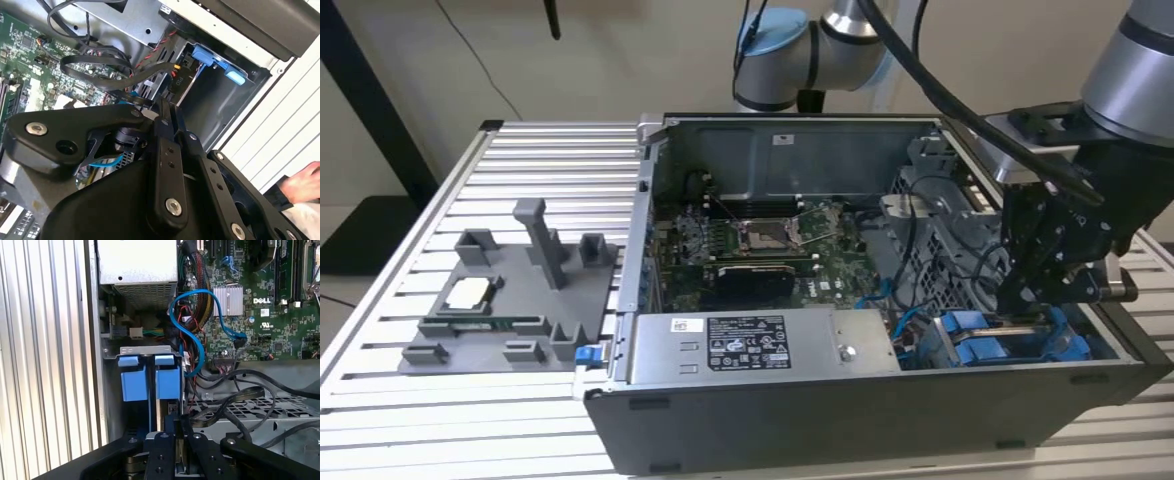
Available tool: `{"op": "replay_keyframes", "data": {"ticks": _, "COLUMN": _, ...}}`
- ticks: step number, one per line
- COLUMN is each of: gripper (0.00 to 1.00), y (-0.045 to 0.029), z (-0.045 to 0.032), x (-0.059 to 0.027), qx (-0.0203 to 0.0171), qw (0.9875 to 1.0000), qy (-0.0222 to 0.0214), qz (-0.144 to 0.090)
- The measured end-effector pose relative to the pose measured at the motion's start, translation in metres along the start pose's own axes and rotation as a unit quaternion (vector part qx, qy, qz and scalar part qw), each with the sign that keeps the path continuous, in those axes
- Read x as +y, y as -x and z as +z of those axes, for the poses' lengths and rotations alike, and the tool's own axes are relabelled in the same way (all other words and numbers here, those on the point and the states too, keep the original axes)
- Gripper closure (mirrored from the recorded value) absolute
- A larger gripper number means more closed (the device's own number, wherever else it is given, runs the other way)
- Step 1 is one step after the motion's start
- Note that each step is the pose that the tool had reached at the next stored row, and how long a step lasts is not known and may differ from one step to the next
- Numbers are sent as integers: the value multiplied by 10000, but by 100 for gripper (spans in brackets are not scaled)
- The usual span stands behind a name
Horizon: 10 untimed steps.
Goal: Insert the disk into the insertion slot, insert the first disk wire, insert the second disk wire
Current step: 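Insert the second disk wire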
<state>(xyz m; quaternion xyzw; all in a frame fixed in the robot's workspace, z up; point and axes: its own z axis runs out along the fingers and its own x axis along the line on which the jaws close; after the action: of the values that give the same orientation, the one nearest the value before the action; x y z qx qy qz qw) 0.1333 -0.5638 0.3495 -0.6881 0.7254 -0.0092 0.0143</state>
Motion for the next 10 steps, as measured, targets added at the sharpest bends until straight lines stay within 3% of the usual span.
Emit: {"op": "replay_keyframes", "data": {"ticks": 10, "gripper": 84, "y": 0, "z": 5, "x": 0, "qx": 10, "qw": 10000, "qy": -12, "qz": 0}}
